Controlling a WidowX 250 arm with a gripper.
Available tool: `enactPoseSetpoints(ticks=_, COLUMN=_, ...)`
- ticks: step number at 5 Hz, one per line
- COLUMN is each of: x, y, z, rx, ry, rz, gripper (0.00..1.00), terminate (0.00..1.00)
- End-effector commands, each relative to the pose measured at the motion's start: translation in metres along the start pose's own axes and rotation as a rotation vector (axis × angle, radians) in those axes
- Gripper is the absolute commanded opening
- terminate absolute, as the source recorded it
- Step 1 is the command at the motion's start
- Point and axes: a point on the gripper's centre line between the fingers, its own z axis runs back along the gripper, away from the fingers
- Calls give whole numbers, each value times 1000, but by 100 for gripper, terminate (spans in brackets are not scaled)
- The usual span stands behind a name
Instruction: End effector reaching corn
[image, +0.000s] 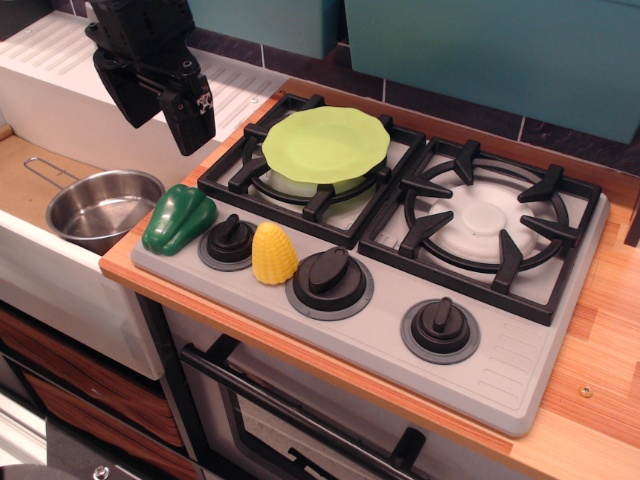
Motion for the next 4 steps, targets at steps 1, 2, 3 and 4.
enactPoseSetpoints(ticks=1, x=0, y=0, z=0, rx=0, ry=0, rz=0, gripper=100, terminate=0)
enactPoseSetpoints(ticks=2, x=-1, y=-2, z=-1, rx=20, ry=3, rz=-9, gripper=100, terminate=0)
enactPoseSetpoints(ticks=3, x=-3, y=-2, z=1, rx=31, ry=5, rz=-16, gripper=100, terminate=0)
enactPoseSetpoints(ticks=4, x=-6, y=-10, z=6, rx=43, ry=10, rz=-3, gripper=100, terminate=0)
